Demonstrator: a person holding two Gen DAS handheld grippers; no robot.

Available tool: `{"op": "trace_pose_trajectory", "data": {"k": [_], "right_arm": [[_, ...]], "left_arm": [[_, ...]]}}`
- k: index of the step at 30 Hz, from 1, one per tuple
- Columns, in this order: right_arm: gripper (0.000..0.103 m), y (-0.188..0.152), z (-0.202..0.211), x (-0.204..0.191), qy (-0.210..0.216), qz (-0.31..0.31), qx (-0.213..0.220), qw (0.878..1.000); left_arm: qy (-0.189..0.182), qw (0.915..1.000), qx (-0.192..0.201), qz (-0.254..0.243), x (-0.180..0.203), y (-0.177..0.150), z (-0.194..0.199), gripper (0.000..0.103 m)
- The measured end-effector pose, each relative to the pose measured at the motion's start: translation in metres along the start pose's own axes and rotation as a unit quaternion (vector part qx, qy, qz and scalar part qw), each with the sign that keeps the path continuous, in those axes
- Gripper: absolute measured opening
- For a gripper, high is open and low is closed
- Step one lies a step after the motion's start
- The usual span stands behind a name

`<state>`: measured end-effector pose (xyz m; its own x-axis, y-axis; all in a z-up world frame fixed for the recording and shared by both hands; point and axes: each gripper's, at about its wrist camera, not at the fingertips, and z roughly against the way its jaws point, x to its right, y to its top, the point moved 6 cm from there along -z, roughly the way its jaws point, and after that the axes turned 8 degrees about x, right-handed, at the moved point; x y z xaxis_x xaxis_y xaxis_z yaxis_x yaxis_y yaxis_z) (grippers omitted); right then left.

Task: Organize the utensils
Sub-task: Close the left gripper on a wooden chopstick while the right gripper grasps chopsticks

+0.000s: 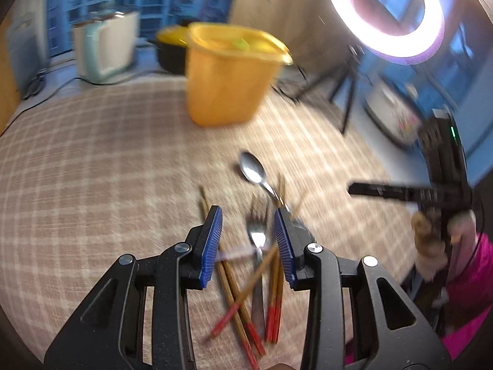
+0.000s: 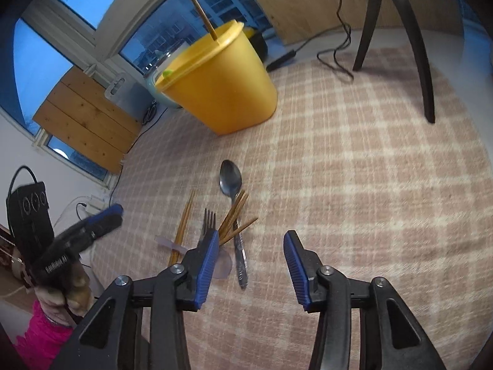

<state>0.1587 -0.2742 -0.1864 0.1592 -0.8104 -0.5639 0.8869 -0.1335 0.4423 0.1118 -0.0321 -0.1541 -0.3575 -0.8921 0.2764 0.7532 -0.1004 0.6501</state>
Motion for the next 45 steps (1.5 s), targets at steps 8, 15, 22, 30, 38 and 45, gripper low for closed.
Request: {"op": "trace_pose_trajectory", "data": {"k": [8,15,22,30,38,45], "right_arm": [[0.038,-0.006,-0.009,-0.001,-0.025,-0.036,-0.006,0.999],[0.037,-0.022,-0.016,-0.008,-0.036,-0.063,-0.005,0.997],[0.031,-0.027,-0.026,-0.011,-0.022,-0.061,-0.022,0.998],[0.024,-0.028,-0.038,-0.011,-0.004,-0.047,-0.049,0.998],[0.023,-0.028,-0.048,-0.012,0.015,-0.044,-0.067,0.997],[0.022,-0.020,-0.064,-0.017,0.041,-0.062,-0.081,0.994]], "left_arm": [[-0.063,0.9929,-0.062,-0.079,0.024,-0.022,-0.026,0.035],[-0.074,0.9845,-0.102,-0.122,0.026,-0.041,-0.042,0.032],[-0.054,0.9837,-0.110,-0.132,0.021,-0.051,-0.052,0.026],[-0.035,0.9825,-0.117,-0.141,0.023,-0.053,-0.068,0.026],[-0.015,0.9851,-0.124,-0.118,0.014,-0.052,-0.079,0.007],[-0.024,0.9918,-0.112,-0.057,0.002,-0.049,-0.075,0.004]]}}
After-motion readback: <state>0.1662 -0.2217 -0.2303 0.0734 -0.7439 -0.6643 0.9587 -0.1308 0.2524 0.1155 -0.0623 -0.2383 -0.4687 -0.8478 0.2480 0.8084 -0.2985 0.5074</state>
